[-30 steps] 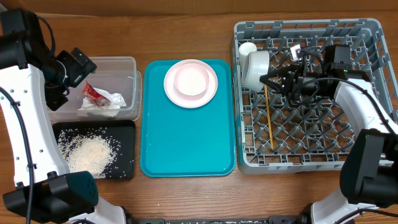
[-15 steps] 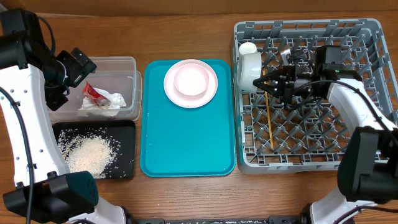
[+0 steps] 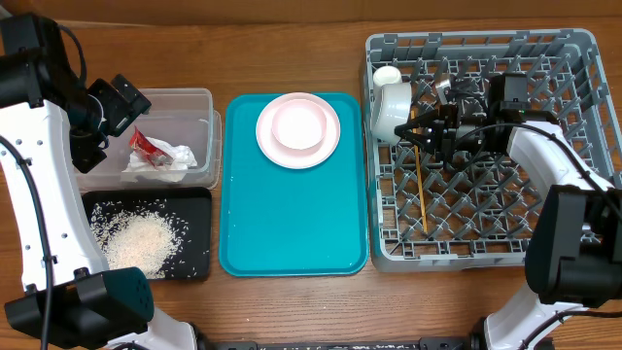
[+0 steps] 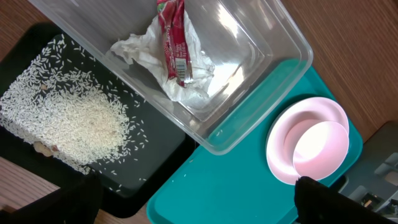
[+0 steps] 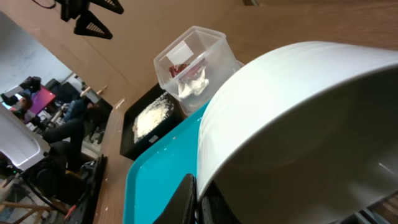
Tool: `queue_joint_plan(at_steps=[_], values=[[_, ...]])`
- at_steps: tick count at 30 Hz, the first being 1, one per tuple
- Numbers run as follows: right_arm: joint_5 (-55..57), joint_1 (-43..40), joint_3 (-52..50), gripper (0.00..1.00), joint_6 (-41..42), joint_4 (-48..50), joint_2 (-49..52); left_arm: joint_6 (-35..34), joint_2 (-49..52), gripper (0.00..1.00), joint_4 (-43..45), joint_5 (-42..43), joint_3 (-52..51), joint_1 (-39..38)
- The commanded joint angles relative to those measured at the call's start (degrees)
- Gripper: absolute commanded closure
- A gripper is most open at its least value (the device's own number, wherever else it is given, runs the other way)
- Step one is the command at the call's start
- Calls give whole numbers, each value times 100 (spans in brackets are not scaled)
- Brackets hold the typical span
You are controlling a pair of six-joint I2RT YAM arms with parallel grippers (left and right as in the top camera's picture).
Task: Sort waste into correct bins and load items into the dishwasher
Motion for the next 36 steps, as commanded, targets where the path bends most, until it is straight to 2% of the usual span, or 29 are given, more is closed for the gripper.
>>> queue_joint_plan(at_steps=[1, 14, 23, 28, 30, 33, 36], values=[[297, -22, -66, 96, 15, -15, 72, 74, -140, 0, 7, 7, 107, -11], [673, -48, -55, 96, 208, -31, 72, 74, -140, 0, 4, 7, 107, -11], [717, -264, -31, 87, 632, -28, 72, 74, -140, 0, 7, 7, 107, -11], [688, -511, 4, 75, 946, -52, 70, 74, -140, 0, 7, 7, 107, -11], [671, -570, 11, 59, 981, -85, 70, 74, -140, 0, 7, 7, 107, -11], [678, -616, 37, 40, 1200, -83, 63, 74, -140, 0, 7, 7, 107, -11], [734, -658, 116, 37, 1458, -94, 59, 74, -140, 0, 7, 7, 107, -11]])
